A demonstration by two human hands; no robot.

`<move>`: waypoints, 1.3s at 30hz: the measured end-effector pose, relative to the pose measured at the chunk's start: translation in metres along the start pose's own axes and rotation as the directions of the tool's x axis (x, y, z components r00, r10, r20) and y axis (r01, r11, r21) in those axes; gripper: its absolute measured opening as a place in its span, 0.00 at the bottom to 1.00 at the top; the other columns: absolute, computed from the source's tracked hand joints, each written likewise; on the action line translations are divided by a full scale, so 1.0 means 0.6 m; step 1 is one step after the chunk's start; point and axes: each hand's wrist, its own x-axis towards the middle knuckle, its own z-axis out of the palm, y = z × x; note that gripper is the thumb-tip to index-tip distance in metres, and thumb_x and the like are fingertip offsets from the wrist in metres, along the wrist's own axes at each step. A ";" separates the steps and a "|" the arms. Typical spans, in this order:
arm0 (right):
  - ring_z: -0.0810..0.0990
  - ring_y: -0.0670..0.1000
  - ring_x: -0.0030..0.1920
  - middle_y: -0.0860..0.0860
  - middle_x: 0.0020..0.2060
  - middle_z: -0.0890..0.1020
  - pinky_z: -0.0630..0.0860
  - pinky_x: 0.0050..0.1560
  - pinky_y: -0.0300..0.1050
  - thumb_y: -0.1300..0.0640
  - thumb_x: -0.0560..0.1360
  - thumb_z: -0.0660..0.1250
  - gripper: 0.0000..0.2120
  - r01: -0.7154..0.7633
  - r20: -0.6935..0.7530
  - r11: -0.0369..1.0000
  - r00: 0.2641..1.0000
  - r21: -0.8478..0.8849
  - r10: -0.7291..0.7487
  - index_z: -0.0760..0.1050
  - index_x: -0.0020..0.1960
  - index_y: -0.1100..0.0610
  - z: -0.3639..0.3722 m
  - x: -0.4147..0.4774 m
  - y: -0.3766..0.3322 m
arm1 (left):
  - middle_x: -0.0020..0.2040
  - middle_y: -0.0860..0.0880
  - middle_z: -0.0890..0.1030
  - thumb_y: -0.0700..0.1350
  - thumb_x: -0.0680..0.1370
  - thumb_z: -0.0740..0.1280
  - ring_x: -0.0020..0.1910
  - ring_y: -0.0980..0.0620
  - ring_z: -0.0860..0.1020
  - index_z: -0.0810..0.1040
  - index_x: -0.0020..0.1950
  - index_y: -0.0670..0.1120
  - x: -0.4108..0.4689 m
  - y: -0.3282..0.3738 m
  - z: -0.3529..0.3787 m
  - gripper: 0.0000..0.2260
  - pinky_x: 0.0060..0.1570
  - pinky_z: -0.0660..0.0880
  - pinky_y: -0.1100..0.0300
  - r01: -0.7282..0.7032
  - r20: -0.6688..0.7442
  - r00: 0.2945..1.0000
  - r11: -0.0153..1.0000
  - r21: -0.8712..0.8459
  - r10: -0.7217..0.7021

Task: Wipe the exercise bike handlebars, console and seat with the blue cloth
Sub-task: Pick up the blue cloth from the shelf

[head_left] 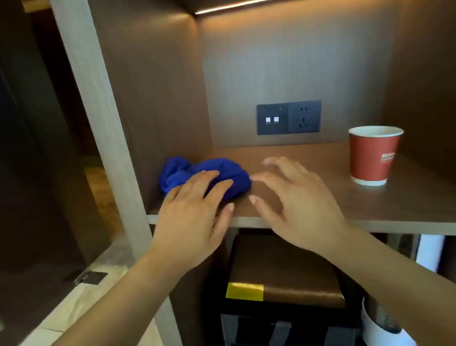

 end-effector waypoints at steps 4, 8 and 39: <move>0.69 0.51 0.65 0.51 0.66 0.70 0.71 0.59 0.53 0.44 0.76 0.60 0.19 -0.004 0.054 0.999 0.999 -0.037 0.006 0.72 0.64 0.50 0.015 0.032 -0.005 | 0.69 0.49 0.70 0.54 0.76 0.60 0.68 0.49 0.67 0.68 0.69 0.51 0.031 -0.019 0.007 0.22 0.62 0.66 0.48 0.035 -0.012 0.999 0.998 0.054 -0.034; 0.69 0.49 0.64 0.49 0.66 0.69 0.73 0.58 0.50 0.44 0.75 0.61 0.19 -0.023 0.106 0.998 0.994 -0.054 0.029 0.71 0.64 0.48 0.028 0.058 -0.005 | 0.72 0.53 0.63 0.58 0.76 0.59 0.70 0.52 0.62 0.63 0.71 0.55 0.058 -0.039 0.021 0.24 0.65 0.61 0.49 0.089 0.074 0.993 0.994 0.055 -0.093; 0.80 0.47 0.43 0.49 0.50 0.80 0.77 0.42 0.35 0.63 0.68 0.72 0.13 0.118 -0.136 0.943 0.988 0.310 -0.079 0.82 0.52 0.54 0.002 -0.024 -0.021 | 0.70 0.50 0.67 0.47 0.77 0.65 0.66 0.49 0.67 0.62 0.73 0.51 -0.026 0.025 -0.023 0.25 0.64 0.63 0.59 0.095 -0.008 0.995 0.975 -0.200 -0.099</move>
